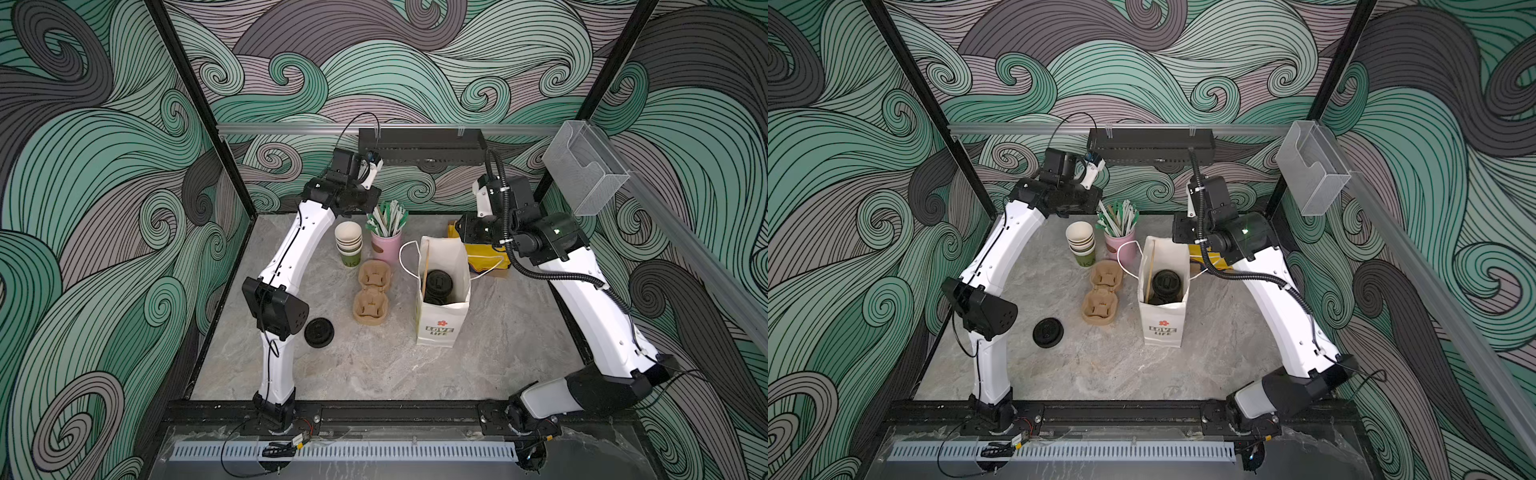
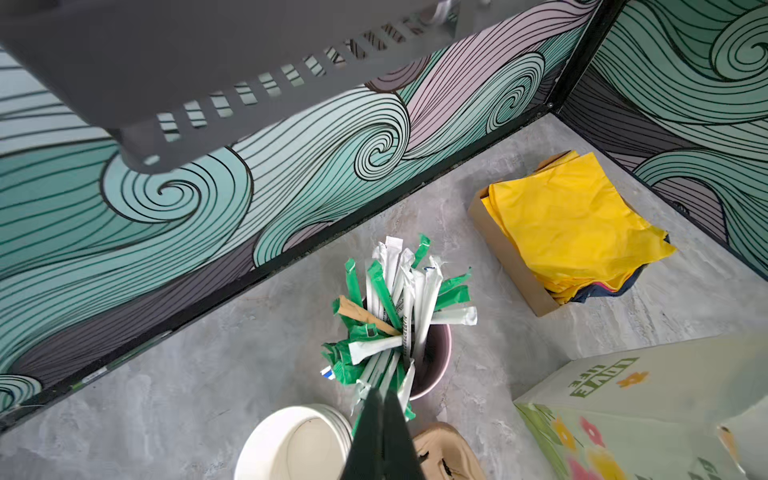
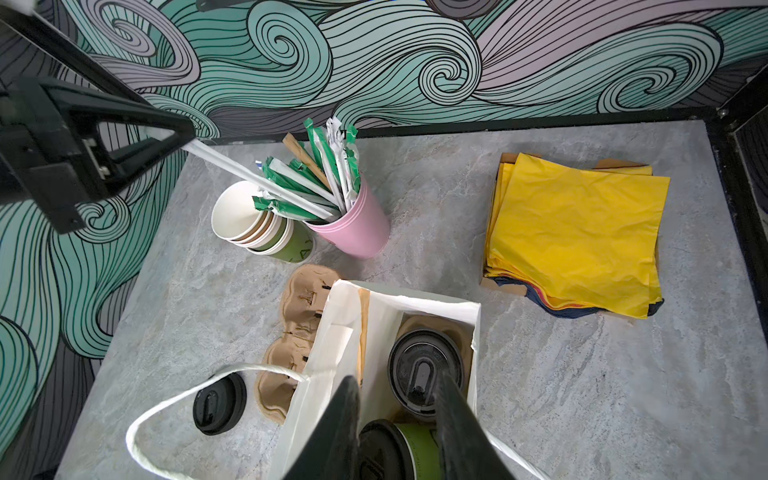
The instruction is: Pack the takeout coffee
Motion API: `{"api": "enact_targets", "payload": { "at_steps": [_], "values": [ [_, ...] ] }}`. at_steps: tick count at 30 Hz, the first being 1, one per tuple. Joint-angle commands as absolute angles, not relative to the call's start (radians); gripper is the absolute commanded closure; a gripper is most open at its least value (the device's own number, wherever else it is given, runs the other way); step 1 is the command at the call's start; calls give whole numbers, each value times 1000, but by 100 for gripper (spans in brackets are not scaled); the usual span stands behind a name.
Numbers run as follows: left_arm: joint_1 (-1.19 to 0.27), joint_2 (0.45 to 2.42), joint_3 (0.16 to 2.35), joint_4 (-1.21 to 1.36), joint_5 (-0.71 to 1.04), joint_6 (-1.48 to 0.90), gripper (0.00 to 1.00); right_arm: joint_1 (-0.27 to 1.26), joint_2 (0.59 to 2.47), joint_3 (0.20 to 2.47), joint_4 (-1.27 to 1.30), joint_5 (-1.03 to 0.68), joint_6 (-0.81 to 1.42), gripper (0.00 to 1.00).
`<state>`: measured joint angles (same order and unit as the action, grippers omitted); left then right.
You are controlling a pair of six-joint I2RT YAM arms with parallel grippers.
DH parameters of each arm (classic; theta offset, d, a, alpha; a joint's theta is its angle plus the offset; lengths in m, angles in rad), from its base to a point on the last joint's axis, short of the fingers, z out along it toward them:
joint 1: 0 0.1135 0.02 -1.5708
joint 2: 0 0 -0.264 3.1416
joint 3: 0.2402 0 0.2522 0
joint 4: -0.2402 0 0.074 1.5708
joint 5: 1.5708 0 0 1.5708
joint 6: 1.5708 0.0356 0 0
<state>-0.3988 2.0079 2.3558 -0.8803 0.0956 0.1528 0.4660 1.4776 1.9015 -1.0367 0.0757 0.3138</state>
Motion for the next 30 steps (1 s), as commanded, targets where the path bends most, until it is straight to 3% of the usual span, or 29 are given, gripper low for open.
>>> {"api": "enact_targets", "payload": {
  "at_steps": [1, 10, 19, 23, 30],
  "values": [
    [-403, 1907, 2329, -867, 65, 215, 100, 462, 1477, 1951, -1006, 42, 195, 64],
    [-405, 1673, 2187, -778, 175, 297, 100, 530, 1581, 2027, -817, -360, -154, 55],
    [-404, 1508, 2010, -687, 418, 285, 100, 628, 1695, 2062, -680, -486, -347, 42],
    [-404, 1482, 1962, -664, 503, 241, 100, 656, 1717, 2063, -650, -464, -378, 44],
    [-404, 1480, 1963, -677, 551, 202, 100, 681, 1718, 2036, -602, -454, -396, 62]
  ]
}}
